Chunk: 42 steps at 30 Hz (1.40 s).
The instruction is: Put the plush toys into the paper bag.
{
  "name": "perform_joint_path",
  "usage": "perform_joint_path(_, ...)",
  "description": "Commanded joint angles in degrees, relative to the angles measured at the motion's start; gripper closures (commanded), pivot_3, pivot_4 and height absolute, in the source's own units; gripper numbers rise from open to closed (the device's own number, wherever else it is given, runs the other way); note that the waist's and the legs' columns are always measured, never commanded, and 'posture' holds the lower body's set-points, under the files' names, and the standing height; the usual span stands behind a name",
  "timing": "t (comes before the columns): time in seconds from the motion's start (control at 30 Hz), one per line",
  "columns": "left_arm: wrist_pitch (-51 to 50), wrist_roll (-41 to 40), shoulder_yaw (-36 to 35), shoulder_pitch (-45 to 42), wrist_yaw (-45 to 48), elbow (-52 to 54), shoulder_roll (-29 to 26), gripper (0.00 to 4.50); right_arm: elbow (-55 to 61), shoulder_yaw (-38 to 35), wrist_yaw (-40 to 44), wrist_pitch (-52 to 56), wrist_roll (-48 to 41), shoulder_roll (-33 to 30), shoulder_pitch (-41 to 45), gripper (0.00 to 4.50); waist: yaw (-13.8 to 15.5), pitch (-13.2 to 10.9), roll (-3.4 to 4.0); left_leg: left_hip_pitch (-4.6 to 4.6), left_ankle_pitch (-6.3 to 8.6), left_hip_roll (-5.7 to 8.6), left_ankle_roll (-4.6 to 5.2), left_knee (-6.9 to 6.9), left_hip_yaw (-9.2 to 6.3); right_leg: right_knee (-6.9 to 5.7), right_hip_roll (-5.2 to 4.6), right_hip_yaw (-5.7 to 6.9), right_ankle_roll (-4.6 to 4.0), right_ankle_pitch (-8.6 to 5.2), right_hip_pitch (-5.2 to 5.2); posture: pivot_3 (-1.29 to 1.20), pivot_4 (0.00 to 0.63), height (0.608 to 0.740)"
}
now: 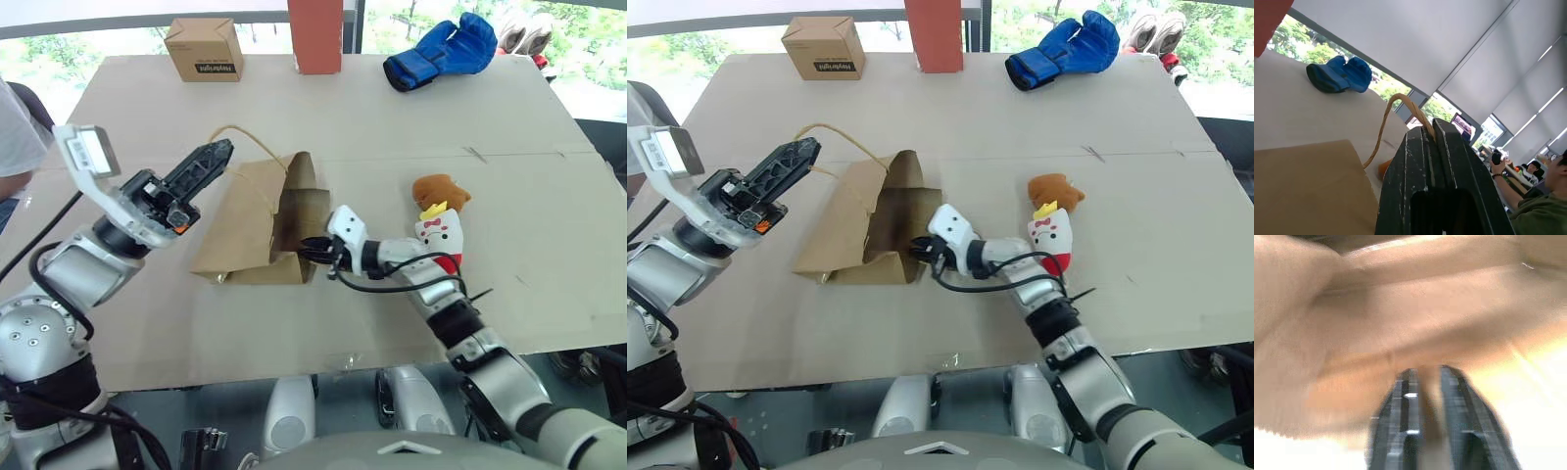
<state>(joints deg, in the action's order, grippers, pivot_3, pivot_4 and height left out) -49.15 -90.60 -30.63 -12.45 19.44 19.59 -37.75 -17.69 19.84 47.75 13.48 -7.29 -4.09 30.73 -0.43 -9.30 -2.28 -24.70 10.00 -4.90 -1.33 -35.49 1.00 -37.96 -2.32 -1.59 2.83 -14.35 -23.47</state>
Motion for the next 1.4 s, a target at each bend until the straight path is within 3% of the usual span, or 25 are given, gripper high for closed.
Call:
perform_joint_path(0.03,1.6,-1.8,2.0,-1.7,0.2,1.8,1.3,4.50,18.8,-6.4,-1.4,9.1,-6.5,-3.4,-2.3,2.33,0.0,0.0,0.05,-0.01,0.00,0.00,0.00,0.00,0.00,0.00,0.01,0.00,0.00,0.00,-0.02,0.00,0.150,0.740)
perform_joint_path(0.17,2.3,0.7,5.0,-2.3,1.7,1.8,3.3,4.50,37.5,-12.8,-8.9,18.8,-7.5,-8.9,-6.4,0.13,-0.1,0.0,0.07,-0.04,0.00,0.00,0.00,0.03,0.01,0.00,0.02,-0.01,0.02,0.01,-0.06,0.00,0.150,0.740)
perform_joint_path(0.3,3.3,2.0,6.3,-2.7,2.4,1.4,4.5,4.50,47.7,-17.3,-13.2,27.6,-8.1,-14.4,-10.0,0.05,-0.1,0.0,0.06,-0.02,0.00,-0.01,0.00,0.09,0.01,0.01,0.04,-0.01,0.00,-0.01,-0.08,0.00,0.150,0.740)
perform_joint_path(0.37,3.7,2.6,6.9,-2.9,2.9,1.0,5.3,4.50,50.7,-18.0,-16.2,32.7,-3.0,-21.3,-14.3,0.05,0.0,0.0,0.06,-0.05,0.00,0.00,0.00,0.09,0.02,0.06,0.04,-0.02,-0.01,-0.01,-0.08,0.00,0.150,0.740)
perform_joint_path(0.5,4.0,3.9,8.1,-3.8,3.9,0.3,6.3,4.50,46.5,-17.7,-21.9,43.0,0.2,-25.6,-19.6,0.05,0.4,0.0,0.01,-0.05,0.00,0.05,0.00,0.06,0.13,0.17,-0.02,-0.12,-0.02,-0.02,-0.07,0.00,0.150,0.740)
perform_joint_path(0.6,4.1,5.4,9.0,-4.9,5.0,-0.3,5.9,4.50,43.8,-15.0,-23.3,41.4,2.3,-26.4,-20.2,0.82,-0.3,0.0,0.01,0.01,0.00,0.06,0.01,0.05,0.15,0.15,-0.01,-0.21,-0.02,-0.01,-0.08,0.00,0.150,0.740)
perform_joint_path(0.8,4.0,8.1,9.7,-5.8,6.9,-0.4,5.2,4.50,46.1,-16.7,-24.7,38.1,1.3,-24.7,-20.6,3.64,-0.2,0.0,0.00,-0.03,0.00,0.07,0.02,0.05,0.10,0.19,0.05,-0.26,0.00,-0.02,-0.08,0.00,0.150,0.740)
perform_joint_path(0.87,3.4,7.3,9.6,-5.7,6.8,-0.5,5.3,4.50,47.7,-18.5,-23.6,34.4,-0.3,-24.0,-21.3,4.36,-0.2,0.0,-0.01,-0.04,0.00,0.08,0.02,0.06,0.10,0.20,0.05,-0.27,0.01,-0.02,-0.08,0.00,0.150,0.740)
perform_joint_path(0.93,2.7,5.2,9.6,-5.8,6.9,-0.2,5.3,4.50,52.9,-23.2,-19.0,31.8,-10.1,-20.2,-18.9,4.49,-0.2,-0.1,0.02,-0.05,0.00,0.08,0.02,0.06,0.10,0.20,0.05,-0.27,0.01,-0.02,-0.09,0.00,0.150,0.740)
perform_joint_path(1.03,1.4,4.0,9.9,-6.1,8.2,-0.7,4.6,4.50,53.5,-22.0,-15.8,31.8,-15.7,-17.5,-10.1,4.49,-0.9,-0.2,0.12,-0.02,0.00,0.05,0.02,0.07,0.09,0.15,0.15,-0.37,0.06,-0.03,-0.12,0.00,0.150,0.740)
perform_joint_path(1.2,0.9,4.3,10.8,-7.6,8.7,-1.2,4.8,4.50,39.2,-10.4,-14.3,28.6,-11.7,-12.9,3.4,4.49,-1.0,-0.1,0.06,0.04,0.00,0.03,0.03,0.08,-0.07,0.08,0.36,-0.48,0.01,-0.02,-0.10,0.00,0.150,0.740)
perform_joint_path(1.3,1.8,6.2,11.7,-9.2,9.2,-1.5,5.5,4.50,30.9,-2.3,-10.1,24.3,-7.6,-13.3,6.7,4.49,-0.3,-0.1,0.06,-0.08,0.01,0.04,0.03,0.09,-0.06,0.17,0.35,-0.51,-0.01,-0.01,-0.11,0.00,0.150,0.740)
perform_joint_path(1.4,2.7,7.6,12.5,-10.6,8.9,-1.3,6.7,4.50,21.7,0.9,-7.7,22.3,-7.4,-9.7,8.6,4.49,-0.2,-0.1,0.05,-0.16,0.01,0.12,0.04,0.12,-0.03,0.27,0.35,-0.65,0.01,0.00,-0.12,0.00,0.150,0.740)
